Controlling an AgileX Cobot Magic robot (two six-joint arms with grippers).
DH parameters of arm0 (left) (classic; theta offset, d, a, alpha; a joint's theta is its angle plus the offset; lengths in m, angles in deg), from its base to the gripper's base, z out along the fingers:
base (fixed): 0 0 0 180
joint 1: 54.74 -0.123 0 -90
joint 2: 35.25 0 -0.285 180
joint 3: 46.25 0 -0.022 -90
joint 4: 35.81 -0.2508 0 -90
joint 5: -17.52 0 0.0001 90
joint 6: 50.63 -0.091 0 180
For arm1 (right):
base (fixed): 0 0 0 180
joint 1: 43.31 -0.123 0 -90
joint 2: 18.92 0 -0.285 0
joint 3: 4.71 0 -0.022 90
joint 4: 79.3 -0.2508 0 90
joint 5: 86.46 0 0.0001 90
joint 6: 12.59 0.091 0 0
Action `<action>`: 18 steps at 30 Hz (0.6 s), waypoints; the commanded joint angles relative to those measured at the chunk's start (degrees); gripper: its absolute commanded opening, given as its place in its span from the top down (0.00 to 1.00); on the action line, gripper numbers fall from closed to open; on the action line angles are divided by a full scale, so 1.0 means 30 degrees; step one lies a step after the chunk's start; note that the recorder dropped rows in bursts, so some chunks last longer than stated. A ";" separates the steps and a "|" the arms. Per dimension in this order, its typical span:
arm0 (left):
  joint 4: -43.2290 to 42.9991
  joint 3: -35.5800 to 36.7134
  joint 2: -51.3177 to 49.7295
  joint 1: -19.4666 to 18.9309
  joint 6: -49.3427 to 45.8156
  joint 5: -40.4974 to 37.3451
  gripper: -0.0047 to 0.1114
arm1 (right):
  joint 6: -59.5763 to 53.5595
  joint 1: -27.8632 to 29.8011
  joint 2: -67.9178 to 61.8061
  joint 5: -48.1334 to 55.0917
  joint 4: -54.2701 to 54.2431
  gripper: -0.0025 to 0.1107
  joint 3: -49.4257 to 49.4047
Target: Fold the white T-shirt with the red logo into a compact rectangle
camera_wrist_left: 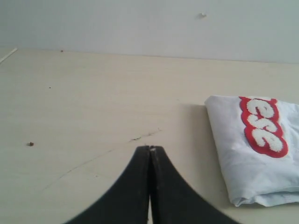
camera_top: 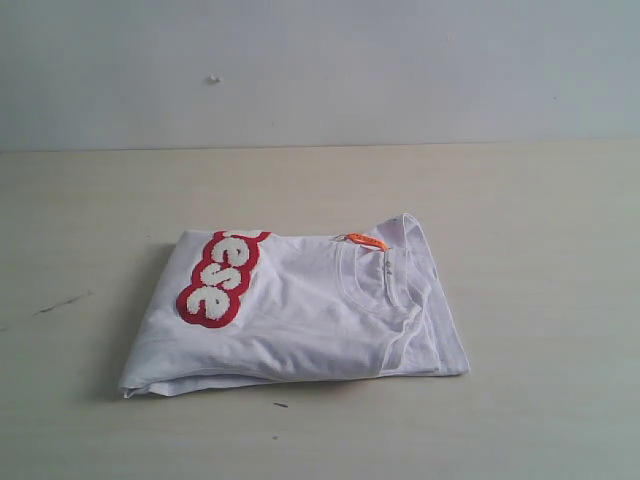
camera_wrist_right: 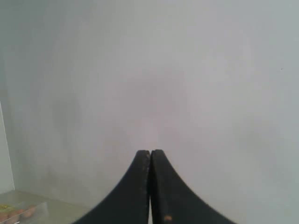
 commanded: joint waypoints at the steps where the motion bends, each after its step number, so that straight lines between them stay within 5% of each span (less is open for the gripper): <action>1: 0.0227 0.0066 0.0080 0.0270 0.0479 0.0075 0.96 | -0.0018 -0.0017 0.0043 -0.0153 -0.0032 0.98 -0.0111; 18: -0.0347 0.0066 0.0080 0.0228 -0.1645 -0.0019 0.96 | -0.0018 -0.0017 0.0043 -0.0153 -0.0032 0.98 -0.0111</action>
